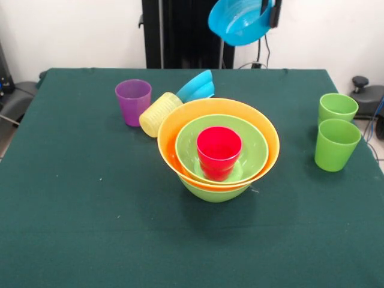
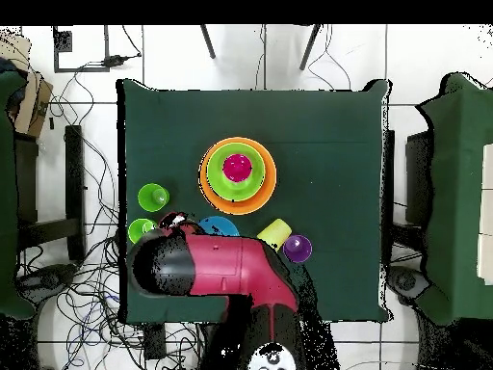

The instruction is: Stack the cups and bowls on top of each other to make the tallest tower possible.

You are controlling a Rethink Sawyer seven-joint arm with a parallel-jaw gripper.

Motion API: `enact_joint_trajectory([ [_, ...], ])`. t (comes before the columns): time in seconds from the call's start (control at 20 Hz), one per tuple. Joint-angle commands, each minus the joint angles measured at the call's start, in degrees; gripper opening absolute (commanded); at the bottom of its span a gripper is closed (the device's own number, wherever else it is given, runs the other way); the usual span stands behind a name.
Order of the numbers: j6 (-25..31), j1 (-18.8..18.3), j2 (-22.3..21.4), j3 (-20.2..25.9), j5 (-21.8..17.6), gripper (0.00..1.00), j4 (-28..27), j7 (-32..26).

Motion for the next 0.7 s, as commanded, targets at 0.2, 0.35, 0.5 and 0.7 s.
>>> enact_joint_trajectory([
  [0.2,9.32,3.23,-2.21,3.41,-11.43,0.00,-7.21,-8.95],
  [0.35,7.97,3.72,0.52,3.36,-14.23,0.00,-11.06,-7.51],
  [0.5,6.45,3.73,2.19,3.47,-15.99,0.00,-12.96,-6.60],
  [0.7,3.94,1.80,4.96,5.08,-17.52,0.00,-14.13,-8.48],
])
